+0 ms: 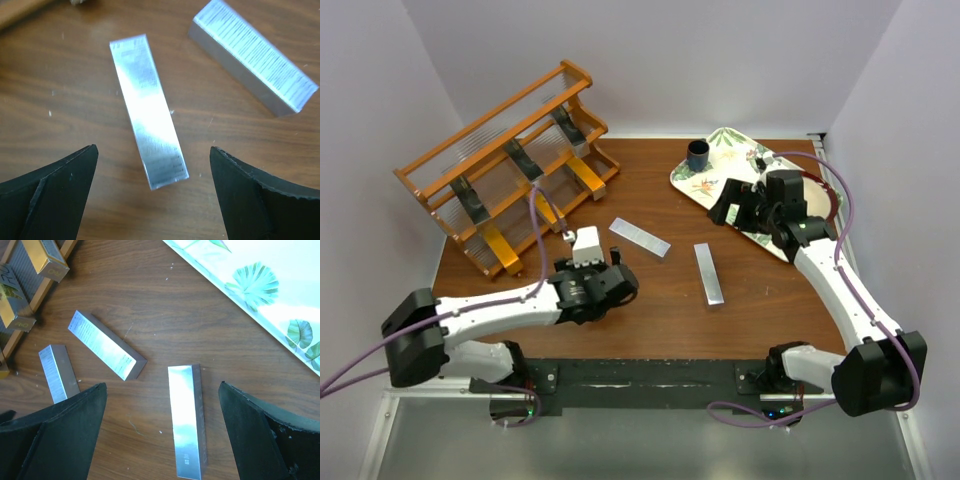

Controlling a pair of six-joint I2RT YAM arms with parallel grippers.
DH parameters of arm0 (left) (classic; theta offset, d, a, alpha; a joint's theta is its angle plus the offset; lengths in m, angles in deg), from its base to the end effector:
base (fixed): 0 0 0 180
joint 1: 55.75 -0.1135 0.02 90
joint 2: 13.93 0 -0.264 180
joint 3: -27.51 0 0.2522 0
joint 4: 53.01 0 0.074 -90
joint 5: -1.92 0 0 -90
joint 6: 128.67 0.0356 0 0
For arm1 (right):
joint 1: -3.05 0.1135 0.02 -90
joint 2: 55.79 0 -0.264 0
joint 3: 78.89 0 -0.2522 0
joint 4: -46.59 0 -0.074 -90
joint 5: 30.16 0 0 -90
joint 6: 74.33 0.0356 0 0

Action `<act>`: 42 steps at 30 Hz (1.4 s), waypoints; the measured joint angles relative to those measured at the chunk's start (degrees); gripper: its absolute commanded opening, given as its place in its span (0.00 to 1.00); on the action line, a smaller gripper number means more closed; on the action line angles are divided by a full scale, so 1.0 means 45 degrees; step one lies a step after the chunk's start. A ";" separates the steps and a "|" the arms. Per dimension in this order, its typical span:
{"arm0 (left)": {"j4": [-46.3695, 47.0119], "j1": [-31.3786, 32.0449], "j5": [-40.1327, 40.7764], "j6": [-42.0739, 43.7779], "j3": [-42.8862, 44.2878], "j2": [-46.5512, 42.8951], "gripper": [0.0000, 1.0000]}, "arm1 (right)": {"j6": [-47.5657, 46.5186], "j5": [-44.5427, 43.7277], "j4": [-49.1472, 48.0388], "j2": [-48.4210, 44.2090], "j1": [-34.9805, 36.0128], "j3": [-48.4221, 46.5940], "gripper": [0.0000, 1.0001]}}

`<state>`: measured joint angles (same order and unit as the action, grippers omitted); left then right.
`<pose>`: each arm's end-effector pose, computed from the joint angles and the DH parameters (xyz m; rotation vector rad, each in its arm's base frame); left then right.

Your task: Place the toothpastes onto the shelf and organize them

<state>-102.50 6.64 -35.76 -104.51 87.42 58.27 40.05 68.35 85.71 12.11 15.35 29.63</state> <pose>0.1320 -0.1916 0.2268 -0.3260 2.1147 -0.0249 0.2541 0.0608 0.3104 0.1498 2.2270 0.5187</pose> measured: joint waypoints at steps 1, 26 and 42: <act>-0.0277 0.0267 0.0189 -0.0704 -0.0005 0.0355 0.99 | 0.0000 0.0000 0.0000 -0.0005 0.0000 0.0005 0.98; 0.0238 0.1098 0.1044 -0.4988 -0.0155 0.4959 0.62 | -0.0010 0.0015 -0.0039 -0.0015 0.0000 0.0087 0.98; 0.0287 0.1088 0.0889 -0.4250 -0.0102 0.4954 0.25 | -0.0019 0.0049 -0.0039 -0.0010 0.0000 0.0214 0.98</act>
<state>-101.21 11.54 -31.77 -123.64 86.96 80.56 39.96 68.57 85.54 12.07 15.35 30.59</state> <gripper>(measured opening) 0.515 0.985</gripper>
